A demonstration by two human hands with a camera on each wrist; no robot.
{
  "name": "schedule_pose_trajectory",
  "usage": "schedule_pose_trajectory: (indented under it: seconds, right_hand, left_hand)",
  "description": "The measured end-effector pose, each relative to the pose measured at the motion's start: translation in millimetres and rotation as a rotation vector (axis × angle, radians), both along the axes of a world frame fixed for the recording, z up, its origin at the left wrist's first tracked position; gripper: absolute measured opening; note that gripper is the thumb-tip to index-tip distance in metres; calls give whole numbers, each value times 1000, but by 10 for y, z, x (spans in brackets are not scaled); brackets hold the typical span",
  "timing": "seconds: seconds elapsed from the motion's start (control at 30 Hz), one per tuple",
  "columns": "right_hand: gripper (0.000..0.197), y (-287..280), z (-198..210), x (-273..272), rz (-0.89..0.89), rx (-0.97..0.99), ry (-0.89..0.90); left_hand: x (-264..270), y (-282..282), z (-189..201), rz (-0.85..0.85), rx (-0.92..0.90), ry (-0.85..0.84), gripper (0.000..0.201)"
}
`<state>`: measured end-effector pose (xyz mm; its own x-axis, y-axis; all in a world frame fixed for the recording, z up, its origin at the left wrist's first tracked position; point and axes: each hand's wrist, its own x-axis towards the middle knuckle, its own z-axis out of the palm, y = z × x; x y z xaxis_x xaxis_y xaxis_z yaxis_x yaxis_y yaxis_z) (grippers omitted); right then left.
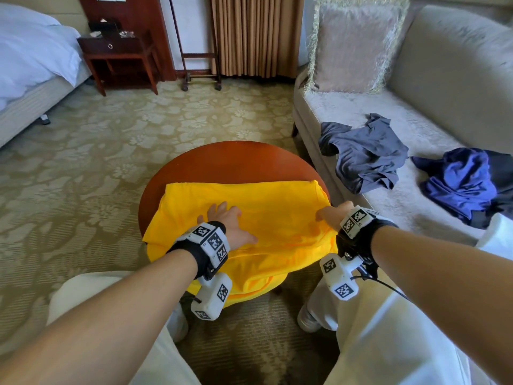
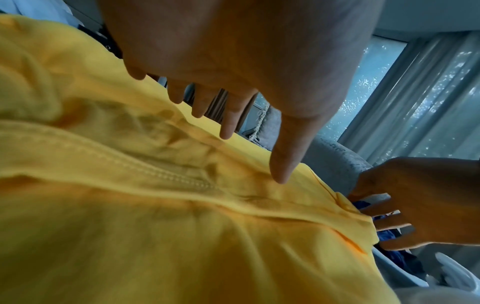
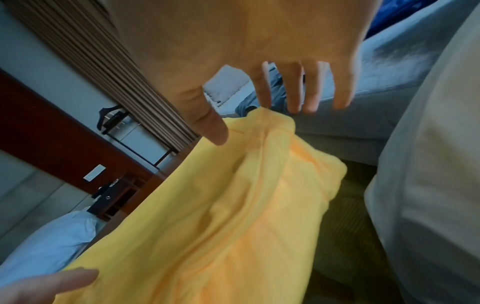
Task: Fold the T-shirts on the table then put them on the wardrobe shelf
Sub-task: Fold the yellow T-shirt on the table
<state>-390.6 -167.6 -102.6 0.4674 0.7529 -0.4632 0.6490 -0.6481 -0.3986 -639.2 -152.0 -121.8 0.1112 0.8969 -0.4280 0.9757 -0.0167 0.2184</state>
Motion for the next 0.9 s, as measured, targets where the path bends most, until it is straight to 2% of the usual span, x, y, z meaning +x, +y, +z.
schedule_pose_trajectory:
  seconds: [0.03,0.1,0.17,0.33,0.4,0.5,0.57,0.67,0.8,0.87,0.9]
  right_hand:
    - [69,56,-9,-21,-54,34,-10]
    - [66,112,55,-85,-80,34,-59]
    - [62,180,108,-86,-39,13,-120]
    - [67,427,121,-66,88,-58,-181]
    - [59,535,101,-79,119,-97,-187]
    - [35,721,95,-113,125,-88,-200]
    - [30,898,82,-138,118,-39,-207]
    - [25,1208,62,-151,102,26,-168]
    - [22,1422,64,-172,36,85,-11]
    - [22,1413,50,-170,-28,100,47]
    - [23,1367,41,-162,-57,97,53]
  left_hand:
    - [-3,29,6,21,21,-19,80]
    - [-71,137,9,84,50,-70,77]
    - [-196,281,-1,154,45,-102,82]
    - [-562,646,-54,296,-82,-141,97]
    - [-633,764,-74,310,-125,-184,97]
    - [-680,992,-96,324,-142,-219,99]
    - [-701,1171,-107,367,-152,-272,101]
    - [-727,1442,-95,439,-136,-340,96]
    - [-724,1596,-42,520,-52,-371,96]
    - [-615,1484,16,474,3,-347,93]
    - [-519,1371,60,420,44,-313,84]
